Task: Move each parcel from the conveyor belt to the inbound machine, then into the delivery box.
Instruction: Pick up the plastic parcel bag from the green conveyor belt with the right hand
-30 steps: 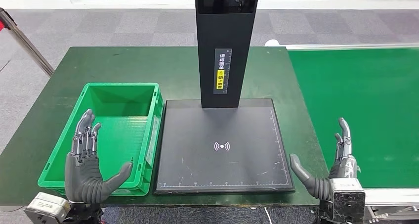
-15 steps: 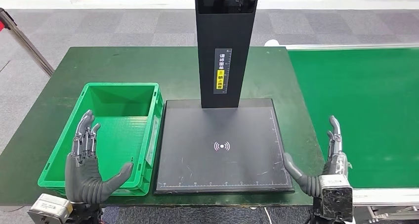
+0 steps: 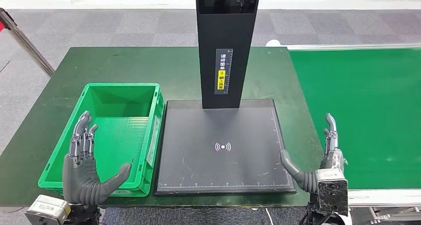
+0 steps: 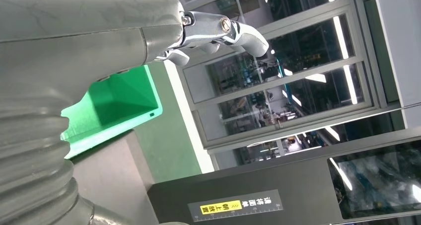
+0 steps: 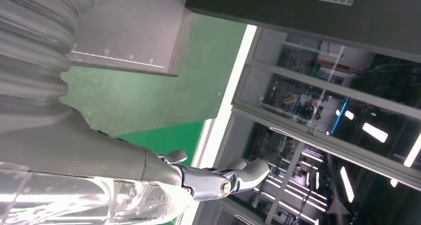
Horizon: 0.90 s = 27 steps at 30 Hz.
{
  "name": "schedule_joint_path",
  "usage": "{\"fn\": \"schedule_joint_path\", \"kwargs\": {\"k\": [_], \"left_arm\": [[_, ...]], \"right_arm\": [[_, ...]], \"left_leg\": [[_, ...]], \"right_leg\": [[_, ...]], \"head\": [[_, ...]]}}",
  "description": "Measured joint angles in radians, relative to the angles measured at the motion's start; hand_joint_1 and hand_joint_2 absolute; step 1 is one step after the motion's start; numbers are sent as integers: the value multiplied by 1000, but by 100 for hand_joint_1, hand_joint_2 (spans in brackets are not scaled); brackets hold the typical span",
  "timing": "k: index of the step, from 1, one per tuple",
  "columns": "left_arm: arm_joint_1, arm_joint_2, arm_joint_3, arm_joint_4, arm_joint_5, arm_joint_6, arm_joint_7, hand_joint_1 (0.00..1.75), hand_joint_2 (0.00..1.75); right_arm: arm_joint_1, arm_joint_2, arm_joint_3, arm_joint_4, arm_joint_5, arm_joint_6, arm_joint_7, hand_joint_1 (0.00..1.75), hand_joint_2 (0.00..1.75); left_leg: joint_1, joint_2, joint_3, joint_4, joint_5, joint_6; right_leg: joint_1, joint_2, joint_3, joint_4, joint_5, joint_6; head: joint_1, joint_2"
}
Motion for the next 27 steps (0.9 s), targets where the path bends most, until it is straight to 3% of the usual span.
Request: {"fn": "schedule_joint_path", "kwargs": {"k": [27], "left_arm": [[-12,3,8,7,27,2,-15,0,175]], "right_arm": [[-55,-27,1,27,-19,-43,0,0,175]], "left_leg": [[0,0,0,0,0,0]], "right_leg": [[0,0,0,0,0,0]], "head": [[0,0]]}}
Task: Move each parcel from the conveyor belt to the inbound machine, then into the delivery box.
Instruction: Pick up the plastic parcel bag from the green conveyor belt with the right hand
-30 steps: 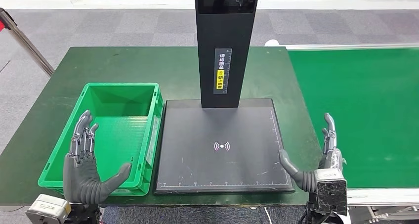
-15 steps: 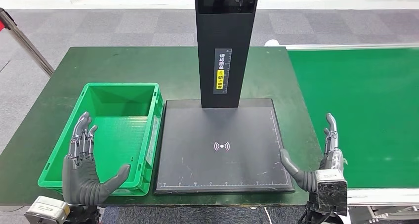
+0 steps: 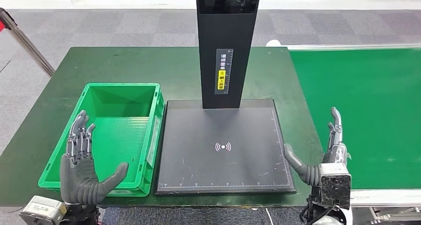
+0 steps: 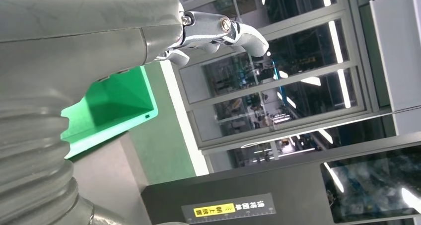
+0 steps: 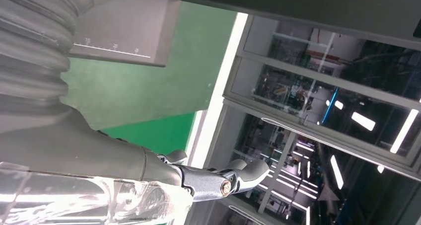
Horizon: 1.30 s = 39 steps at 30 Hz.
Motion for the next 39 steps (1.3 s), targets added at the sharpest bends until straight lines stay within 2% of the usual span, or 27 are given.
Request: {"fn": "schedule_joint_path", "kwargs": {"k": [24,31,39], "left_arm": [[5,-3,7,-4,0,-10,4,0,175],[5,-6,8,-12,-5,-11,-9,0,175],[6,-6,8,-19,0,-6,-20,0,175]], "right_arm": [[26,-3,17,-5,20,-3,-5,0,175],[24,-3,17,-11,15,-22,-32,0,175],[23,-3,29,-16,34,-29,-18,0,175]], "left_leg": [[0,0,0,0,0,0],[0,0,0,0,0,0],[0,0,0,0,0,0]], "right_leg": [[0,0,0,0,0,0],[0,0,0,0,0,0],[0,0,0,0,0,0]], "head": [[0,0],[0,0],[0,0]]}}
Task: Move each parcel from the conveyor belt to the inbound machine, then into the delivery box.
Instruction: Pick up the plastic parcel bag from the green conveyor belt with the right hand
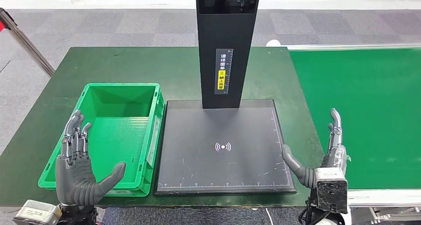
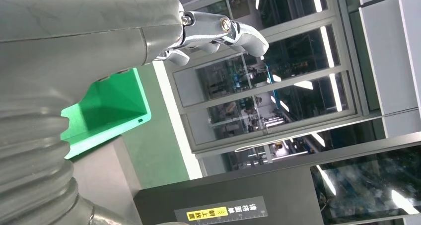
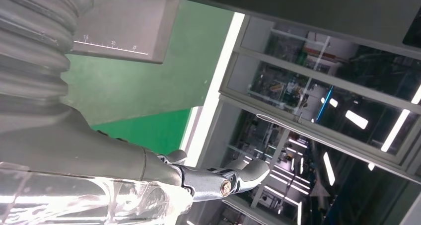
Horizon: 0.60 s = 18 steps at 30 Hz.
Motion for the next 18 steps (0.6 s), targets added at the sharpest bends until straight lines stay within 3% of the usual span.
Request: {"fn": "schedule_joint_path", "kwargs": {"k": [14,18], "left_arm": [[-10,0,0,-5,20,11,-16,0,175],[-19,-3,0,-4,23,9,-17,0,175]], "right_arm": [[2,0,4,-44,4,-29,-6,0,175],[22,0,3,-80,-21,-66,-41,0,175]], "left_leg": [[0,0,0,0,0,0],[0,0,0,0,0,0]], "right_leg": [[0,0,0,0,0,0],[0,0,-1,0,0,0]], "head": [[0,0],[0,0]]}}
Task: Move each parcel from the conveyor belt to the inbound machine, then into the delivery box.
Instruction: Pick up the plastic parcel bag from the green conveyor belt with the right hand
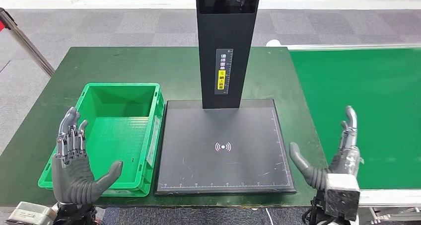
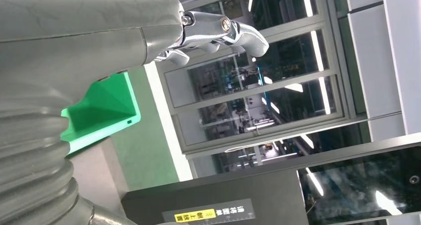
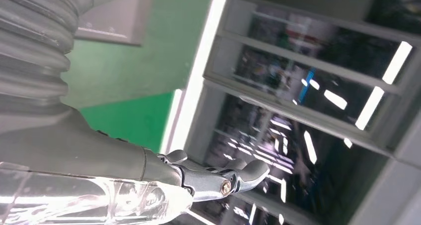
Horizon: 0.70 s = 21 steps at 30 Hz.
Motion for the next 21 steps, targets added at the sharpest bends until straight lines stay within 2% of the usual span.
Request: {"fn": "schedule_joint_path", "kwargs": {"k": [3,7,14,21], "left_arm": [[-8,-9,-6,0,1,-1,0,0,175],[-12,-21,-20,0,5,2,4,0,175],[-13,-27,-35,3,7,3,8,0,175],[-7,-28,-38,6,18,-15,8,0,175]], "right_arm": [[32,2,-11,-49,-58,-16,-32,0,175],[49,12,-61,-85,-118,13,-45,0,175],[51,41,-142,-95,-120,55,-38,0,175],[51,93,-227,-95,-115,146,-31,0,175]], "left_leg": [[0,1,0,0,0,0],[0,2,0,0,0,0],[0,2,0,0,0,0],[0,1,0,0,0,0]], "right_leg": [[0,0,0,0,0,0],[0,1,-1,0,0,0],[0,1,-1,0,0,0],[0,1,-1,0,0,0]], "head": [[0,0],[0,0],[0,0],[0,0]]}}
